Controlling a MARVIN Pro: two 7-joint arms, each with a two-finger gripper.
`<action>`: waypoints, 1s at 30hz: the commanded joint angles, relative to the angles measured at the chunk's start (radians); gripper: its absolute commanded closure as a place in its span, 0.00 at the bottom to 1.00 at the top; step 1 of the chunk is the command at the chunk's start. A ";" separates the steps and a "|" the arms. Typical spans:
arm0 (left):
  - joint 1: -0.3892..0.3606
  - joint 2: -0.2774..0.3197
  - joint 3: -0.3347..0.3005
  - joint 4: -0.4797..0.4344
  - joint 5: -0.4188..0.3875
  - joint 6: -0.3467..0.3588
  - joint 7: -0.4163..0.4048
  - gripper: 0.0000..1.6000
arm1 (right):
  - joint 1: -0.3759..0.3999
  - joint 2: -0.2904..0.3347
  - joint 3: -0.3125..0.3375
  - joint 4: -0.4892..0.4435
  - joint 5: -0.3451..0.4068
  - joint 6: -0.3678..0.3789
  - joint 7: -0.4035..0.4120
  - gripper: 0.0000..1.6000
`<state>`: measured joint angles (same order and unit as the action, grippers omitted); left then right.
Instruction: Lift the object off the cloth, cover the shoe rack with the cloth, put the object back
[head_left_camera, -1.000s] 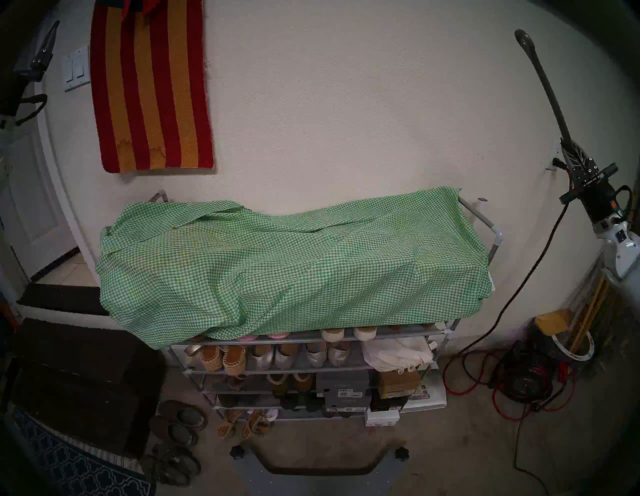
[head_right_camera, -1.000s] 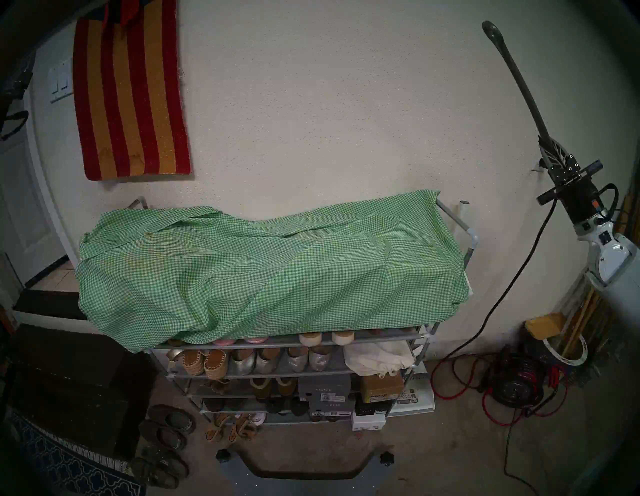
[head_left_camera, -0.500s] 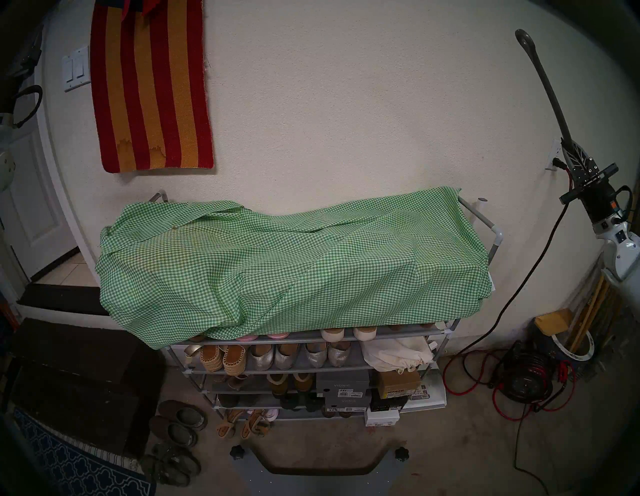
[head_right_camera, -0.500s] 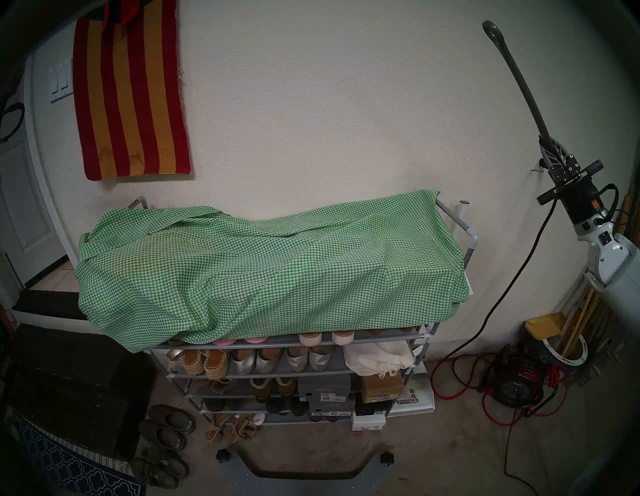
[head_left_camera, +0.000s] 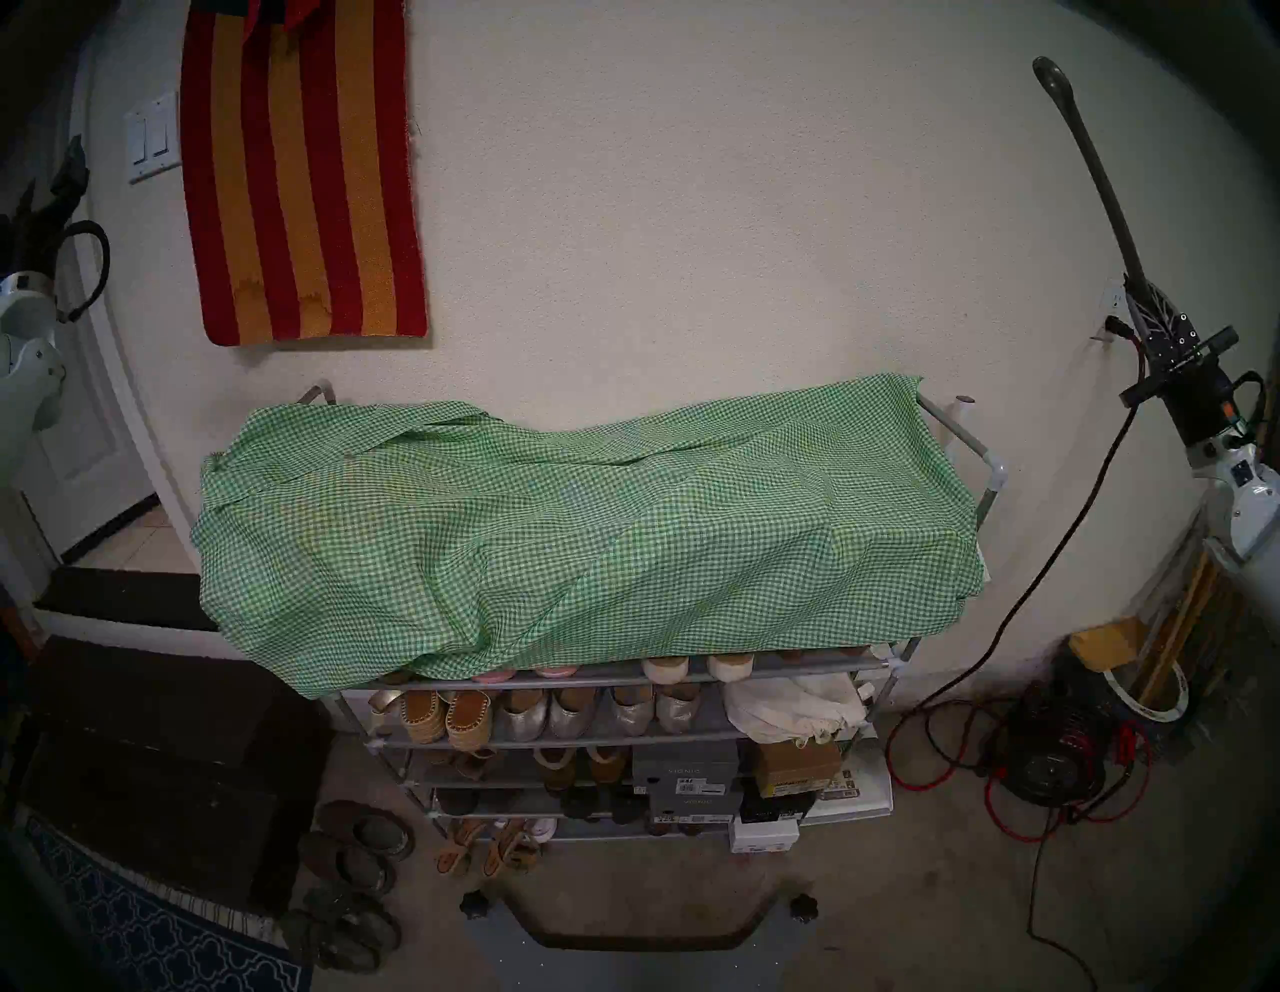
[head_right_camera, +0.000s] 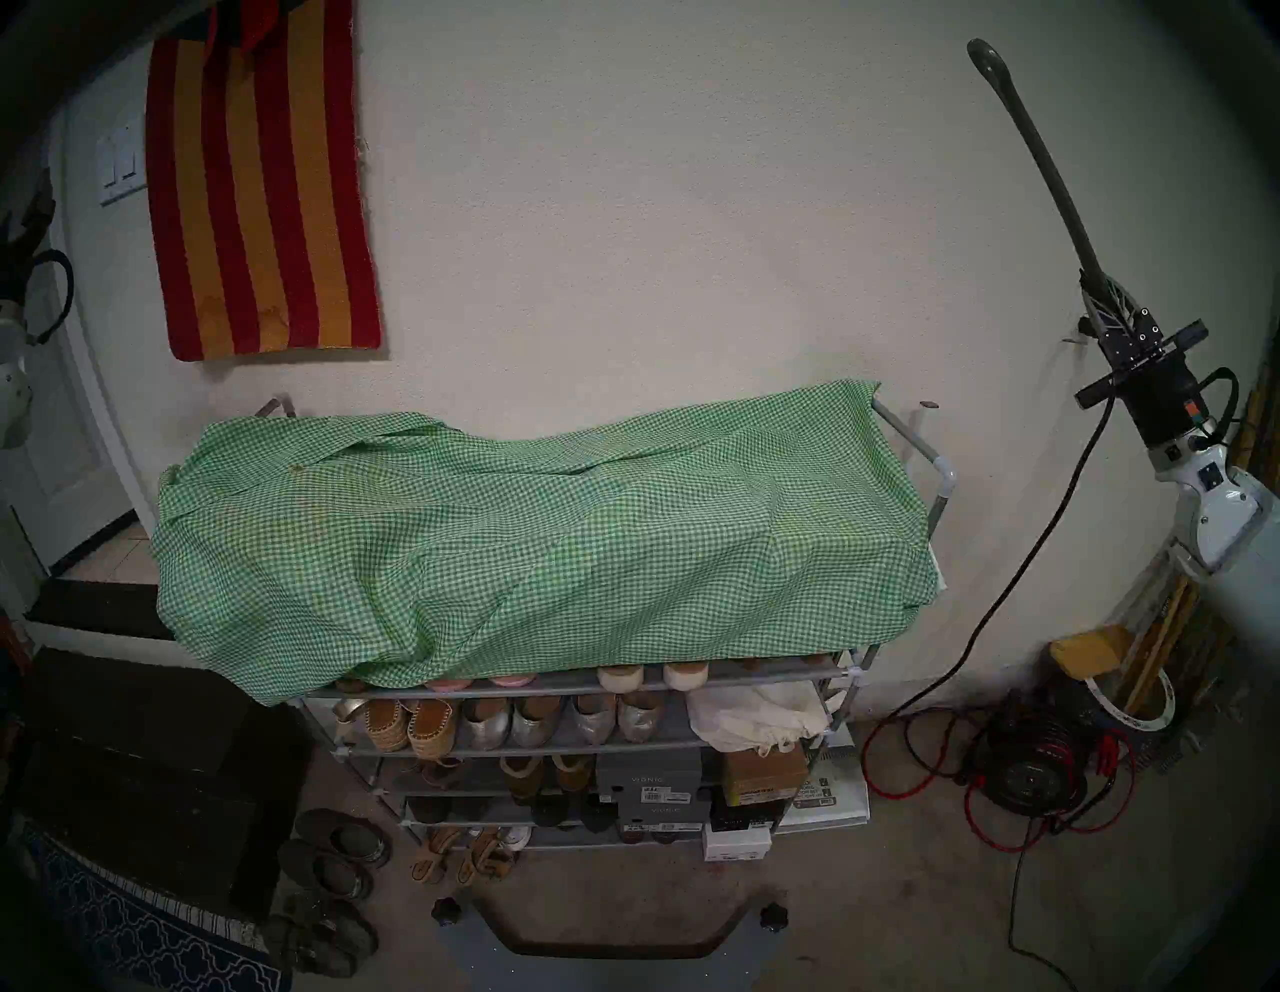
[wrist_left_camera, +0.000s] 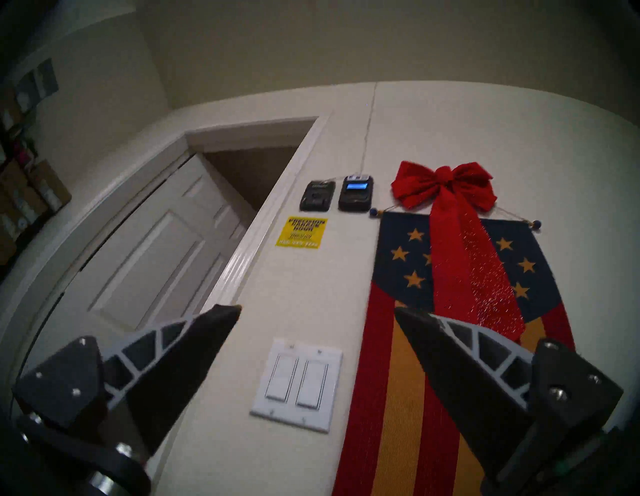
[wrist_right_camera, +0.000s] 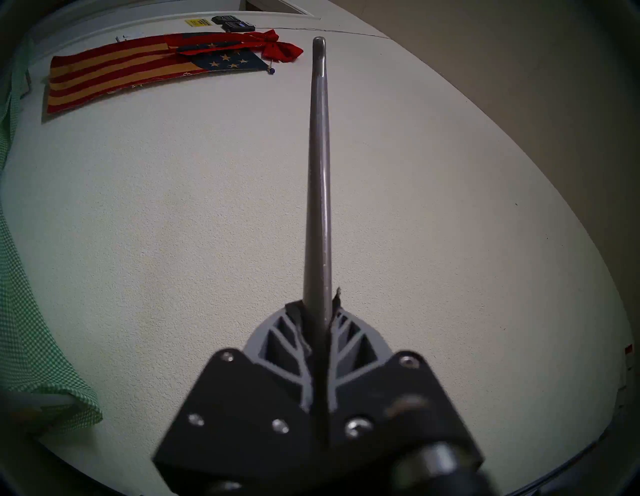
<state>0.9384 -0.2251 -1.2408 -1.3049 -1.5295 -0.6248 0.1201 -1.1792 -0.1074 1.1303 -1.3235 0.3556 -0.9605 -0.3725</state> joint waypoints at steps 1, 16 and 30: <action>0.027 -0.055 0.021 -0.022 -0.104 0.099 0.058 0.00 | -0.004 0.004 0.011 0.002 -0.004 0.001 -0.014 1.00; 0.060 -0.029 0.018 -0.081 -0.347 0.324 0.171 0.00 | -0.046 0.004 0.050 -0.003 -0.045 0.001 -0.076 1.00; 0.100 0.042 -0.007 -0.121 -0.461 0.427 0.194 0.00 | -0.101 0.004 0.096 -0.011 -0.108 0.001 -0.155 1.00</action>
<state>1.0157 -0.2331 -1.2350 -1.4075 -1.9456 -0.2433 0.3125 -1.2494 -0.1073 1.1998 -1.3318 0.2692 -0.9605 -0.4822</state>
